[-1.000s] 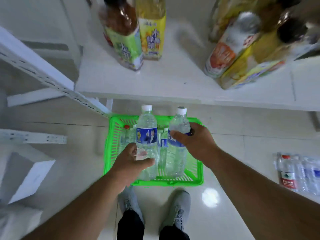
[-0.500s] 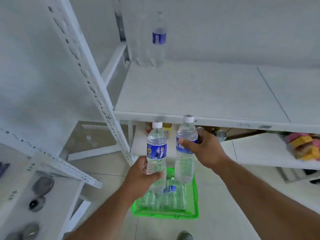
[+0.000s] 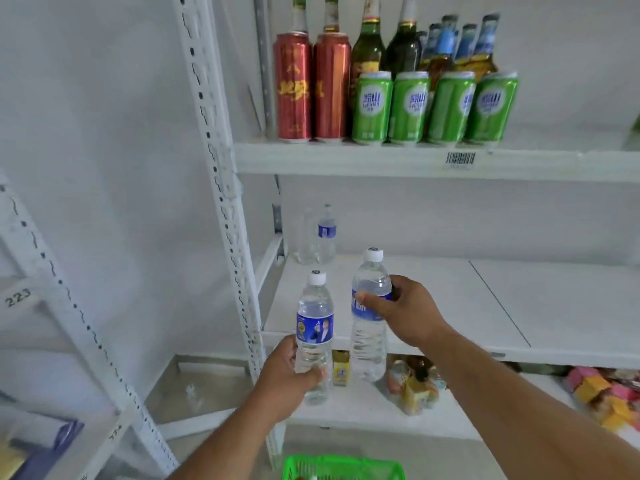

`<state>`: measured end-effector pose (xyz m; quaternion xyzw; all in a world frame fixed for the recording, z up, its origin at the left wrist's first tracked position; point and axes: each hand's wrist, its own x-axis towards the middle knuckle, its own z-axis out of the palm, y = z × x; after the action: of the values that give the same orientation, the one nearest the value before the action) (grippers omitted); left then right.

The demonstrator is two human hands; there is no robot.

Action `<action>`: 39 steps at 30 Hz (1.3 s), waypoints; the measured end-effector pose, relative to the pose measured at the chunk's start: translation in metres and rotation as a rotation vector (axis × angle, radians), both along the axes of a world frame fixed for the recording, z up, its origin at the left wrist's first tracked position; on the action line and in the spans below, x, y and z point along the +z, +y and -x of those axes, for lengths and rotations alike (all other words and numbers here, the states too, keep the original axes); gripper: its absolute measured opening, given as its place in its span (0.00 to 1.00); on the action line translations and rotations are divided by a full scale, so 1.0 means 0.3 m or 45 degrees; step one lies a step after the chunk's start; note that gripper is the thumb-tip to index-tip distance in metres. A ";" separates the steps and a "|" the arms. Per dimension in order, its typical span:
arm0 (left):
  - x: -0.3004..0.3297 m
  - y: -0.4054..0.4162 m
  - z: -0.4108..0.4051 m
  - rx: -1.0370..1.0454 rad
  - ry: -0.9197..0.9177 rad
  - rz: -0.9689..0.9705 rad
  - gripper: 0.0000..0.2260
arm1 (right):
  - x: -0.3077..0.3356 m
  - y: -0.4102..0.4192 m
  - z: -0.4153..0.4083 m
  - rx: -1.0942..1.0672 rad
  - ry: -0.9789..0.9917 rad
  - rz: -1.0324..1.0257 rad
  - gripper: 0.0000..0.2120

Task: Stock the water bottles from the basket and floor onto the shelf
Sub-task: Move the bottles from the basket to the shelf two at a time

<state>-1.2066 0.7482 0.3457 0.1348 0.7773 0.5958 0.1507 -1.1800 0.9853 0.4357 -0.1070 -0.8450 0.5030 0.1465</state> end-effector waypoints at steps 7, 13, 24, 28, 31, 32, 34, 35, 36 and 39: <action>0.081 0.103 0.031 0.133 0.034 0.067 0.21 | 0.059 0.077 0.054 0.053 0.058 0.039 0.13; 0.085 0.214 0.056 0.267 0.042 0.111 0.21 | 0.050 0.177 0.123 0.080 0.014 0.115 0.17; 0.086 0.261 0.218 0.340 0.022 0.119 0.22 | 0.013 0.210 0.317 0.093 -0.007 0.141 0.19; 0.060 0.256 0.344 0.324 0.030 0.105 0.21 | -0.008 0.191 0.430 0.095 -0.025 0.147 0.16; 0.021 0.247 0.456 0.318 0.028 0.093 0.20 | -0.024 0.176 0.517 0.076 -0.054 0.174 0.12; 0.005 0.245 0.496 0.313 0.026 0.093 0.20 | -0.032 0.172 0.548 0.075 -0.066 0.176 0.12; -0.024 0.239 0.571 0.297 0.025 0.093 0.19 | -0.052 0.163 0.610 0.069 -0.090 0.174 0.10; -0.035 0.237 0.606 0.288 0.028 0.095 0.19 | -0.061 0.159 0.640 0.059 -0.101 0.170 0.09; -0.047 0.237 0.641 0.279 0.029 0.098 0.19 | -0.071 0.155 0.671 0.049 -0.111 0.167 0.08; -0.087 0.243 0.740 0.265 0.022 0.109 0.19 | -0.092 0.142 0.755 0.050 -0.121 0.161 0.03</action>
<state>-1.4287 0.8211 0.3195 0.0519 0.8131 0.5733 0.0869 -1.4064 1.0279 0.4080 -0.1230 -0.8195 0.5525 0.0894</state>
